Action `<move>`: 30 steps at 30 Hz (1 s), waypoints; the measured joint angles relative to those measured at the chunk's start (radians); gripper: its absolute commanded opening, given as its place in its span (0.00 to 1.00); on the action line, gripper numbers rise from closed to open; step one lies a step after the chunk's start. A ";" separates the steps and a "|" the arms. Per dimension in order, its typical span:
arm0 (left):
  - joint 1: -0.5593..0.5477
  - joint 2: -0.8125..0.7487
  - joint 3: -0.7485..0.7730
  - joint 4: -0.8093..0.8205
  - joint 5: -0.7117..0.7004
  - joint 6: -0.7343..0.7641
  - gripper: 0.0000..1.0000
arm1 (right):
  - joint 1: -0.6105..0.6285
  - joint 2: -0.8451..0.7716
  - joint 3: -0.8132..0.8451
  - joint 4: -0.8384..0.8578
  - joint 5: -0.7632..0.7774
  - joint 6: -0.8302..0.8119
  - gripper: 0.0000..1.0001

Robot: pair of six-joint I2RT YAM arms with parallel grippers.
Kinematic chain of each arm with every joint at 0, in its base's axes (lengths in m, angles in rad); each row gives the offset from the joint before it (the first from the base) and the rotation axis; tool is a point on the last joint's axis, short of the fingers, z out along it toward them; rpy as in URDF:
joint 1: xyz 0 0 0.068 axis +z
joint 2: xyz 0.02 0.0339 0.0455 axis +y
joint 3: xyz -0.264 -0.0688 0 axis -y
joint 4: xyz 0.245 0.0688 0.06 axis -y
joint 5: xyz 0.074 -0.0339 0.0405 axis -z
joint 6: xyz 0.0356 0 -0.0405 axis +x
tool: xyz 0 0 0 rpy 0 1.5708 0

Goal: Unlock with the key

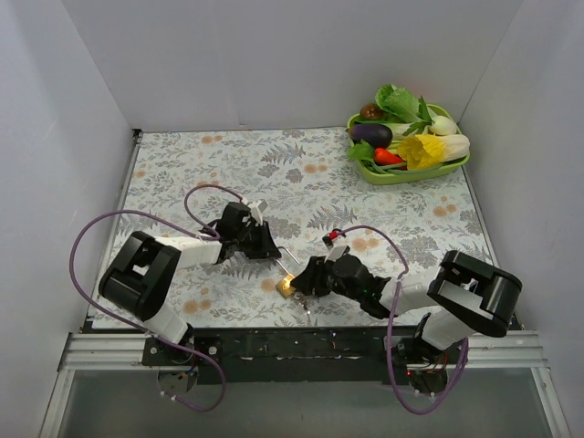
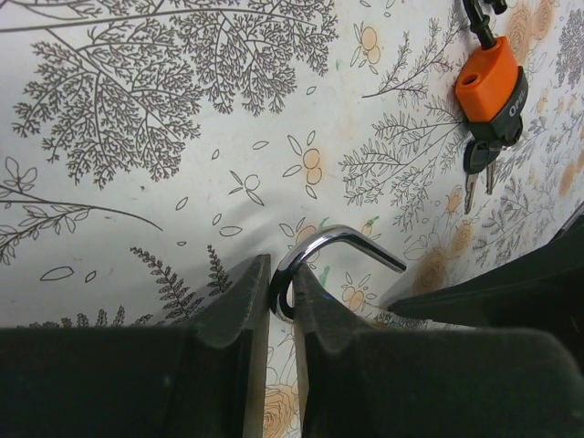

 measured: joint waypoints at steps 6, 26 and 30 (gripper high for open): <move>0.000 0.025 0.046 -0.035 0.002 0.047 0.00 | 0.000 -0.111 -0.006 -0.080 0.066 -0.037 0.57; -0.010 0.357 0.515 -0.316 0.098 0.266 0.00 | -0.052 -0.662 -0.008 -0.435 0.316 -0.333 0.61; -0.021 0.407 0.606 -0.400 0.090 0.304 0.04 | -0.054 -0.704 -0.008 -0.462 0.331 -0.337 0.61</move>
